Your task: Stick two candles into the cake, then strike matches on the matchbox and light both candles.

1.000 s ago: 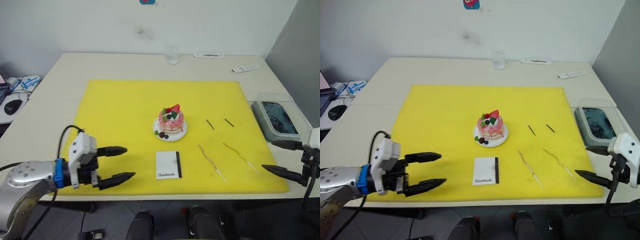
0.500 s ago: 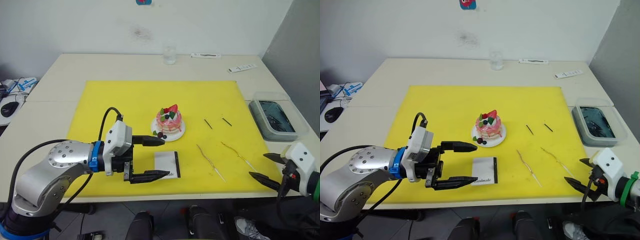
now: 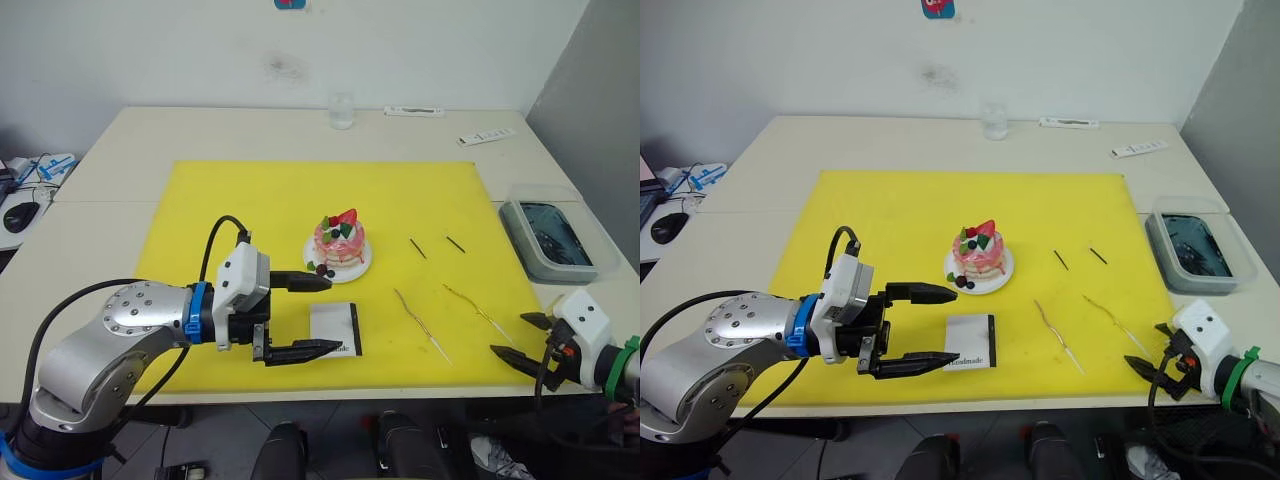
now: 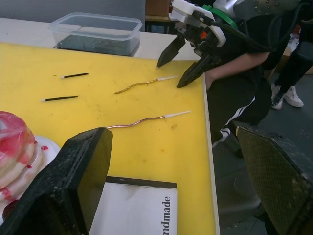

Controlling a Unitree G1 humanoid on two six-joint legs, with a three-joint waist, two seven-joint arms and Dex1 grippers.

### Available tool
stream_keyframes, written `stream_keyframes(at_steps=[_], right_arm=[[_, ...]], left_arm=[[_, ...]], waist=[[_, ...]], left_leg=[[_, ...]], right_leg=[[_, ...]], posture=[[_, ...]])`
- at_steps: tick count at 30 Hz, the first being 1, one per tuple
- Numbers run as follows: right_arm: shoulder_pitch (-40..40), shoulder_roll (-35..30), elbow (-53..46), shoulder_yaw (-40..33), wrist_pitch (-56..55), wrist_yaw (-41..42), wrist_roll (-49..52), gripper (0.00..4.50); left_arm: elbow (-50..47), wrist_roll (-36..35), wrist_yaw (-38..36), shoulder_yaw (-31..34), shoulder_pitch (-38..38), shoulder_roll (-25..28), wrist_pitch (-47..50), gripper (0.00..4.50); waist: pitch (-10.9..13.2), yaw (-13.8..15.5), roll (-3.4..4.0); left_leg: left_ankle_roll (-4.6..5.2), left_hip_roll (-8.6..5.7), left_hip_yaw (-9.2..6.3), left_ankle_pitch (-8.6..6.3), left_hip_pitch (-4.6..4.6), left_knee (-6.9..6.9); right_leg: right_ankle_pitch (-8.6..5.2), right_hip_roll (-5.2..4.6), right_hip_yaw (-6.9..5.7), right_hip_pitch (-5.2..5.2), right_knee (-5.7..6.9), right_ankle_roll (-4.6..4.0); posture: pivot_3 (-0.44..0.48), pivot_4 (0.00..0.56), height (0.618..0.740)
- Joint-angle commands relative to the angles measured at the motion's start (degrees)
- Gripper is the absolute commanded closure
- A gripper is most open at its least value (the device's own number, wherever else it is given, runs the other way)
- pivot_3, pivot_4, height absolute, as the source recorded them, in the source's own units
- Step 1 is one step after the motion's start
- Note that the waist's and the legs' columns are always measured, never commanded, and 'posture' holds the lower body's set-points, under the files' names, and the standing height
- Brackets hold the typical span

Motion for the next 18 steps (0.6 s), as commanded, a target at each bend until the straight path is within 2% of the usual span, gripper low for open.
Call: stream_keyframes(at_steps=[1, 4, 7, 18], right_arm=[[0.6, -1.0, 0.7, -0.7, -0.4, 0.0, -0.9, 0.06], [1.0, -1.0, 1.8, 0.1, -0.6, -0.6, -1.8, 0.06], [1.3, -0.8, 2.8, 0.5, -0.4, -0.7, -2.0, 0.62], [1.2, -0.1, 3.1, 0.0, 0.5, -0.4, -0.5, 4.40]], left_arm=[[-1.4, 0.3, 0.1, 0.2, -0.3, -0.2, -1.5, 0.00], [-1.5, 0.3, 0.3, 0.1, -0.3, -0.3, -1.5, 0.00], [-1.4, 0.2, 0.2, 0.2, -0.2, -0.2, -1.6, 0.00], [-1.2, 0.2, 0.0, 0.1, 0.0, 0.1, -1.5, 0.00]], waist=[[0.0, 0.0, 0.00], [0.0, 0.0, 0.00], [0.0, 0.0, -0.01], [0.0, 0.0, -0.04]], left_leg=[[0.00, 0.00, 0.00, 0.00, 0.00, 0.00], [0.00, 0.00, 0.00, 0.00, 0.00, 0.01], [0.00, 0.00, 0.00, 0.00, 0.01, 0.01], [0.00, 0.00, -0.01, 0.00, 0.05, 0.04]], right_leg=[[0.00, 0.00, 0.00, 0.00, 0.00, 0.00], [0.00, 0.00, 0.00, 0.00, 0.00, 0.00], [0.00, 0.00, 0.00, 0.02, 0.00, 0.00], [0.00, 0.00, -0.01, 0.09, -0.03, 0.01]], posture=[[0.000, 0.150, 0.740], [0.000, 0.150, 0.740], [0.000, 0.150, 0.740], [0.000, 0.150, 0.740]])
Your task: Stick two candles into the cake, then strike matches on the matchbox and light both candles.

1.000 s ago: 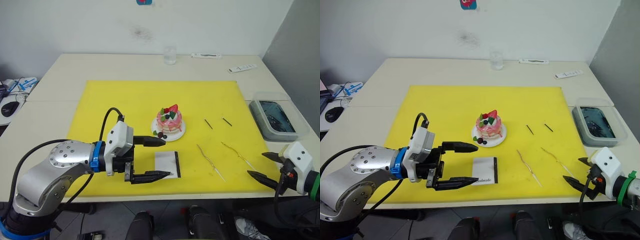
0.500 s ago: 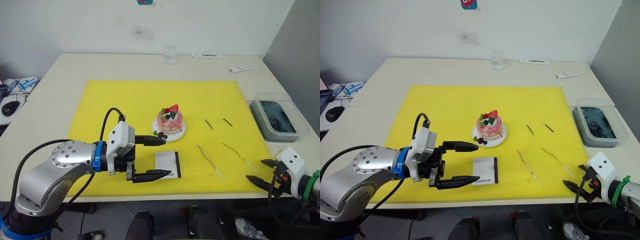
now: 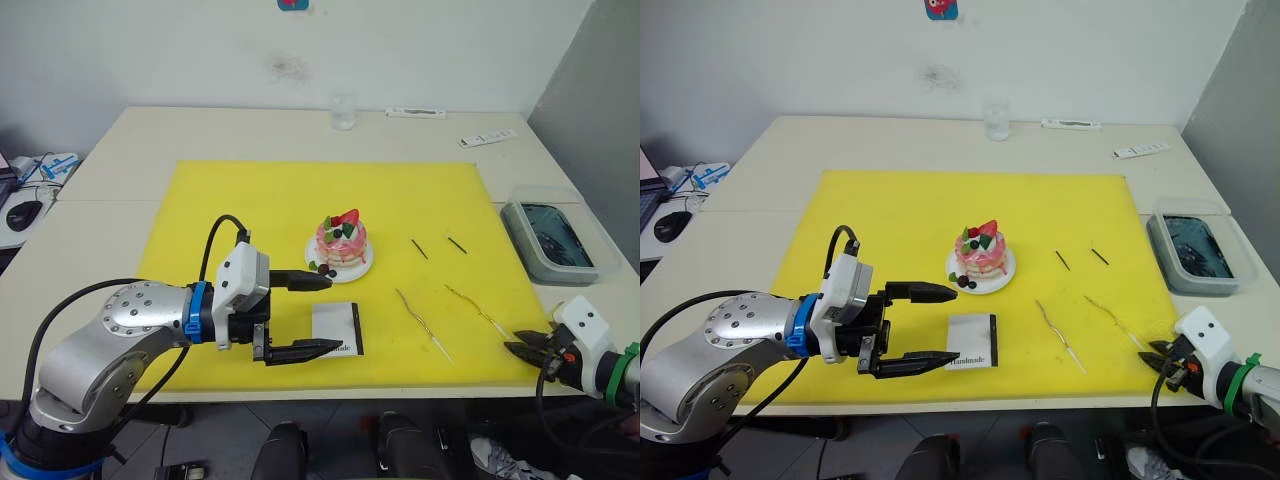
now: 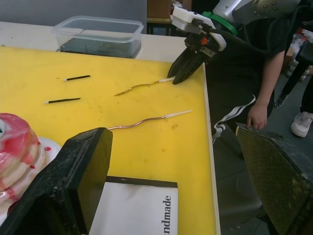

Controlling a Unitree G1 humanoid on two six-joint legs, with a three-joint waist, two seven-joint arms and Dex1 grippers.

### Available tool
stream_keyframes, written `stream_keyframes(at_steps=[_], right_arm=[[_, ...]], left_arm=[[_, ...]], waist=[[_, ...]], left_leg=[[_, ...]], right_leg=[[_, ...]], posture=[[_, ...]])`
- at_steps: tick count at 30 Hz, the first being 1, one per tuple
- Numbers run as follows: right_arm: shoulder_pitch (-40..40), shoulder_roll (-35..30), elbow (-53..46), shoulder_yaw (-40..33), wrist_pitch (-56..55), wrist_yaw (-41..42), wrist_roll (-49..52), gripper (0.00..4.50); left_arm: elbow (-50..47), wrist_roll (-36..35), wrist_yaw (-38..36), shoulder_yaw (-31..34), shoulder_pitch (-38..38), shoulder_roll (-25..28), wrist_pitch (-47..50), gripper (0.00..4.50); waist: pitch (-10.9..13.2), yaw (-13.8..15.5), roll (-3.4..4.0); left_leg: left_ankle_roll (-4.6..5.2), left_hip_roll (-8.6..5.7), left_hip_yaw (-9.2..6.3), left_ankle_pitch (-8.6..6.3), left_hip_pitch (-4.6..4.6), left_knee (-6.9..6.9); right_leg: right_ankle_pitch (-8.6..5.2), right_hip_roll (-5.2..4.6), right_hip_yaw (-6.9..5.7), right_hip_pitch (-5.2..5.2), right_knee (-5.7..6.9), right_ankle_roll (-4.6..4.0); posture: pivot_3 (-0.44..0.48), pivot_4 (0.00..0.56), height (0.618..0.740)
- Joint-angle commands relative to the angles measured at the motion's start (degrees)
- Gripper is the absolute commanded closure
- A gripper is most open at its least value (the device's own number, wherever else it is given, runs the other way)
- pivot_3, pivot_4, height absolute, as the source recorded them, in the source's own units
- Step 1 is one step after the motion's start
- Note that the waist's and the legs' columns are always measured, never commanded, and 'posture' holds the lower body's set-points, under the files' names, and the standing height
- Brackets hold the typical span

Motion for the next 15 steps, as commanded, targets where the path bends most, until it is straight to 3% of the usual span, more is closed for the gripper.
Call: stream_keyframes(at_steps=[1, 15], right_arm=[[0.8, -0.1, 0.0, -1.0, 1.2, -0.2, 0.4, 4.46], [-2.1, 0.6, -4.6, -10.7, 7.9, 1.8, 13.7, 4.46]], left_arm=[[-1.2, 0.0, 0.1, 0.2, 0.0, 0.2, -0.7, 0.00], [1.9, -2.1, 6.0, 2.8, 2.9, -0.9, 3.9, 0.00]], waist=[[0.0, 0.0, 0.00], [0.0, 0.0, 0.01]], left_leg=[[0.00, 0.00, 0.00, 0.00, 0.00, 0.00], [0.00, 0.00, -0.02, 0.00, -0.02, -0.02]], right_leg=[[0.00, 0.00, 0.00, 0.00, 0.00, 0.00], [0.00, 0.00, 0.00, -0.02, 0.01, -0.01]], posture=[[0.000, 0.150, 0.740], [0.000, 0.150, 0.740]])
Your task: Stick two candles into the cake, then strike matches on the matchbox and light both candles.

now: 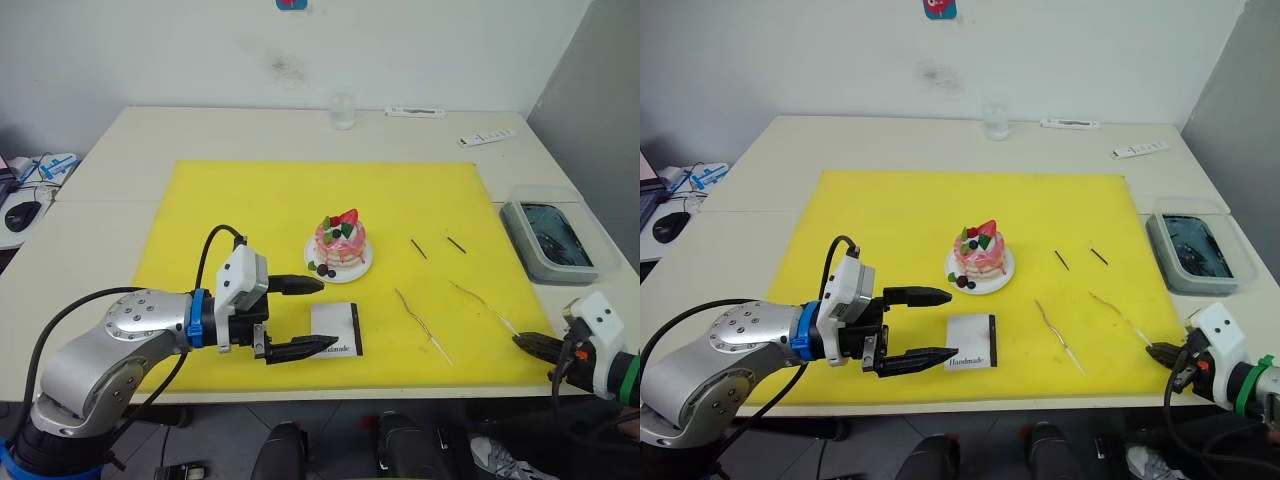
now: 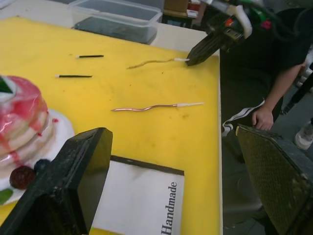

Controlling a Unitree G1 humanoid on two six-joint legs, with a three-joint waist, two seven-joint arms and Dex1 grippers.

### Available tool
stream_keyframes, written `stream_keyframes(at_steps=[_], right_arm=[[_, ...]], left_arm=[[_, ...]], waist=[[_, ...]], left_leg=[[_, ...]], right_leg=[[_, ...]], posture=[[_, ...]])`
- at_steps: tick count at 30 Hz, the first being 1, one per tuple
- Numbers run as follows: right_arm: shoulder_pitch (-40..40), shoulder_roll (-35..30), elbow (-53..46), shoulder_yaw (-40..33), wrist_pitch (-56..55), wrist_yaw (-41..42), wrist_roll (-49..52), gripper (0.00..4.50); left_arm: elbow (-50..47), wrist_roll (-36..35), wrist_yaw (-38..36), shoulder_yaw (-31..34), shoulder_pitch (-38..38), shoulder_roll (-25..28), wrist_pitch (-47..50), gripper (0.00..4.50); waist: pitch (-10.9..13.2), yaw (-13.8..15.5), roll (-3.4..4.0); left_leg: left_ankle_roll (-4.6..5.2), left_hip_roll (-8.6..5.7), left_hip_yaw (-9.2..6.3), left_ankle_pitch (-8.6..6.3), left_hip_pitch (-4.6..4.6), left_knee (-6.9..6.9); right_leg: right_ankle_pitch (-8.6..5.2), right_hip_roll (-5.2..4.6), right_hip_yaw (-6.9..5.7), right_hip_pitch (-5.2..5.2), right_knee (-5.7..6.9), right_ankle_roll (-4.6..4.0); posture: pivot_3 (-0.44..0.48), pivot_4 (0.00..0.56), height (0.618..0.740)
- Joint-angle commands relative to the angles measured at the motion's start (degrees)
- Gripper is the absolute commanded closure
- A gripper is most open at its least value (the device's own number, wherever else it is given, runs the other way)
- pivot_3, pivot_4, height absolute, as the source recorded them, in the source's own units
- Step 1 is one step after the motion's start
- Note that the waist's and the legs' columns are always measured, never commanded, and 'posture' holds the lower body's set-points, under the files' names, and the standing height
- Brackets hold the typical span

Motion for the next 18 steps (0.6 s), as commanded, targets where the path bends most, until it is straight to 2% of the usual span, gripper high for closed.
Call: stream_keyframes(at_steps=[1, 5, 9, 15, 18], right_arm=[[-1.6, 0.3, -3.8, -4.1, 1.9, 0.5, 5.6, 4.46], [-5.0, 0.1, -7.4, -5.4, 4.1, -0.6, 11.4, 4.46], [-13.9, 0.4, -9.8, -4.2, 7.7, -5.1, 19.9, 4.46], [-32.9, 5.0, -8.4, 4.2, 12.2, -16.6, 36.2, 4.46], [-39.1, 8.1, -6.3, 7.8, 12.6, -22.2, 42.6, 4.46]], left_arm=[[0.7, -1.8, 2.3, 2.8, 0.4, -0.5, 1.5, 0.00], [1.8, -4.1, 4.8, 4.4, 0.7, -1.4, 4.0, 0.00], [2.6, -6.8, 6.7, 5.2, -0.6, -2.7, 6.3, 0.00], [5.3, -20.7, 16.4, 5.7, -8.4, -11.2, 13.3, 0.00], [7.1, -27.0, 21.9, 6.0, -11.4, -15.4, 14.9, 0.00]], waist=[[0.0, 0.0, 0.00], [0.0, 0.0, 0.00], [0.0, -0.1, 0.01], [0.0, -0.1, -0.02], [0.0, 0.0, -0.02]], left_leg=[[0.00, 0.01, 0.00, 0.00, 0.01, 0.00], [0.00, 0.01, -0.03, 0.00, 0.01, -0.01], [0.00, 0.01, -0.01, 0.00, 0.00, 0.00], [0.01, -0.01, -0.12, 0.01, -0.07, 0.03], [0.01, -0.03, -0.15, 0.01, -0.12, 0.02]], right_leg=[[0.00, 0.00, -0.01, 0.00, 0.00, 0.00], [0.00, 0.01, -0.02, 0.00, 0.00, 0.00], [0.01, 0.01, 0.00, -0.01, 0.00, 0.01], [0.04, 0.02, -0.07, -0.01, 0.00, 0.06], [0.07, 0.02, -0.07, -0.01, -0.01, 0.10]], posture=[[0.000, 0.150, 0.740], [0.000, 0.150, 0.740], [0.000, 0.150, 0.740], [0.000, 0.150, 0.740], [0.000, 0.150, 0.740]])
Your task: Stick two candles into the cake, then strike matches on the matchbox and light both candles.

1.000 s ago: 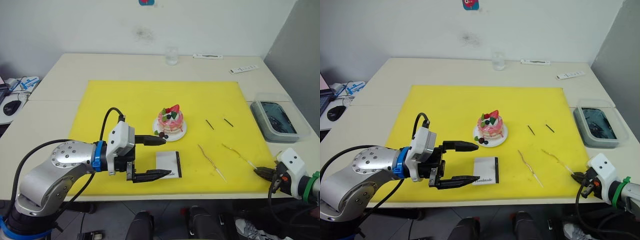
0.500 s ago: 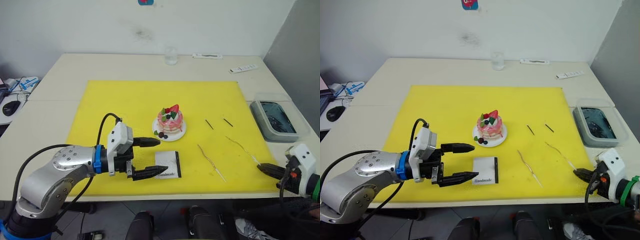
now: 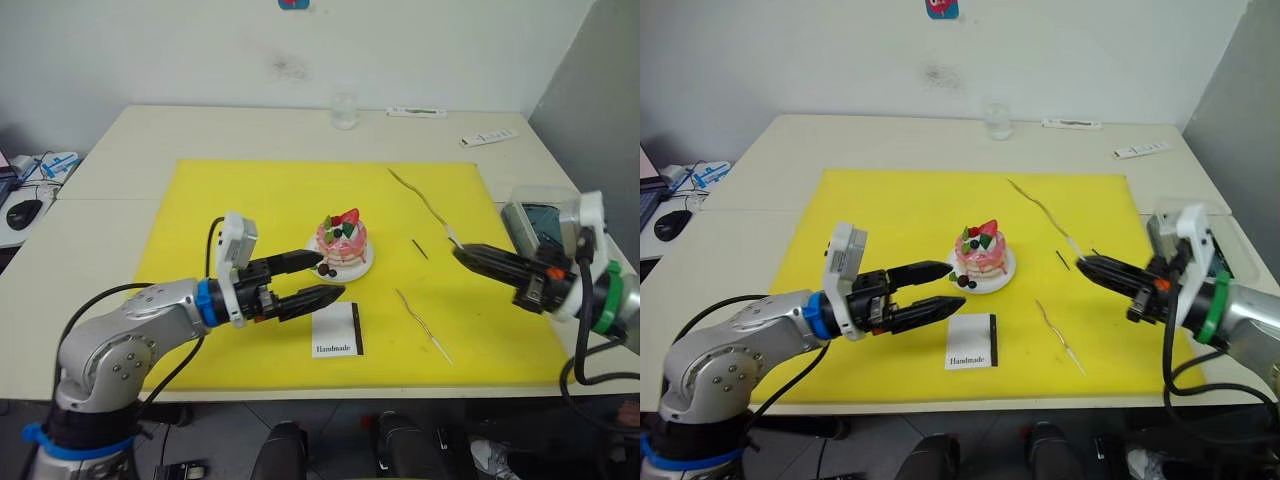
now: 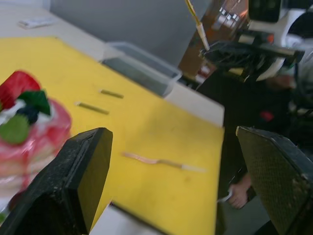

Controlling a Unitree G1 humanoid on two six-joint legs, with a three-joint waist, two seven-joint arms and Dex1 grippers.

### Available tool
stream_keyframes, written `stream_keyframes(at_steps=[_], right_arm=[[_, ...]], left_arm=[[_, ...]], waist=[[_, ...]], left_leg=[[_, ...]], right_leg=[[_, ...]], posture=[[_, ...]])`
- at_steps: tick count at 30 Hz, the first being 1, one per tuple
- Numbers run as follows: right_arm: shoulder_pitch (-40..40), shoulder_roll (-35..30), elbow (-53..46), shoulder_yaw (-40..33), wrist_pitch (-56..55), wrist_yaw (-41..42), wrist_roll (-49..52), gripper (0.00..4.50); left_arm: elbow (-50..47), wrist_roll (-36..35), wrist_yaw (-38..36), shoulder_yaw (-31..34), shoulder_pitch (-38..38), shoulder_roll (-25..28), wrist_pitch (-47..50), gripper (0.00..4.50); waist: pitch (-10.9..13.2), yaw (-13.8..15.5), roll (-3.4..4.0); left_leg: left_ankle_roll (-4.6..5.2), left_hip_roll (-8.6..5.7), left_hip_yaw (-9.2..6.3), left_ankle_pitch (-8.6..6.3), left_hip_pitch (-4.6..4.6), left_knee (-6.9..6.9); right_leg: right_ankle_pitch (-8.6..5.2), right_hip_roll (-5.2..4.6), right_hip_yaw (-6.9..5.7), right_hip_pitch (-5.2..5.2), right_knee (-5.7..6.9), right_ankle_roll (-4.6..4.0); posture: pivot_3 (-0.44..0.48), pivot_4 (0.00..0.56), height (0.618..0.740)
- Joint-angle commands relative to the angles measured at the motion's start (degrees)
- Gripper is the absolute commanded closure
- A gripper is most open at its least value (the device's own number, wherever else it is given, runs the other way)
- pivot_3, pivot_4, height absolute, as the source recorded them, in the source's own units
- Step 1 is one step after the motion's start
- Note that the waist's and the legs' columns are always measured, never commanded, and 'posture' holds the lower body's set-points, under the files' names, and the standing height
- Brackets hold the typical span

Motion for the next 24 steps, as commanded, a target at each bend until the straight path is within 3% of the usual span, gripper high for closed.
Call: stream_keyframes(at_steps=[1, 10, 23, 24], right_arm=[[-5.0, 2.4, 1.5, 3.0, 0.2, -6.3, 8.3, 4.46], [-11.9, 7.1, 3.9, 10.9, -1.7, -12.7, 14.0, 4.46], [-15.3, 8.5, 4.3, 15.1, -2.9, -14.8, 16.2, 4.46], [-15.4, 8.5, 4.4, 15.1, -2.9, -14.9, 16.4, 4.49]], left_arm=[[1.3, -7.9, 6.0, 1.2, -3.0, -3.4, 1.5, 0.00], [5.3, -24.3, 15.6, 0.9, -7.5, -9.5, 1.7, 0.00], [7.7, -30.7, 19.5, -0.2, -10.4, -13.1, -1.1, 0.00], [7.8, -30.7, 19.4, -0.3, -10.6, -13.1, -1.1, 0.19]], waist=[[0.0, 0.0, 0.00], [0.0, 0.1, 0.01], [0.0, 0.1, 0.02], [0.0, 0.1, 0.02]], left_leg=[[0.00, 0.00, -0.03, 0.00, 0.00, -0.01], [0.00, -0.01, -0.08, 0.00, -0.09, -0.08], [0.00, -0.02, -0.09, 0.00, -0.08, -0.08], [0.00, -0.02, -0.09, 0.00, -0.09, -0.08]], right_leg=[[0.11, 0.00, -0.02, 0.00, 0.00, 0.19], [0.09, -0.02, -0.07, -0.09, 0.01, 0.16], [0.09, 0.00, -0.08, -0.09, 0.00, 0.16], [0.09, 0.00, -0.08, -0.09, 0.00, 0.15]], posture=[[0.000, 0.150, 0.740], [0.000, 0.150, 0.740], [0.000, 0.150, 0.740], [0.000, 0.150, 0.740]])
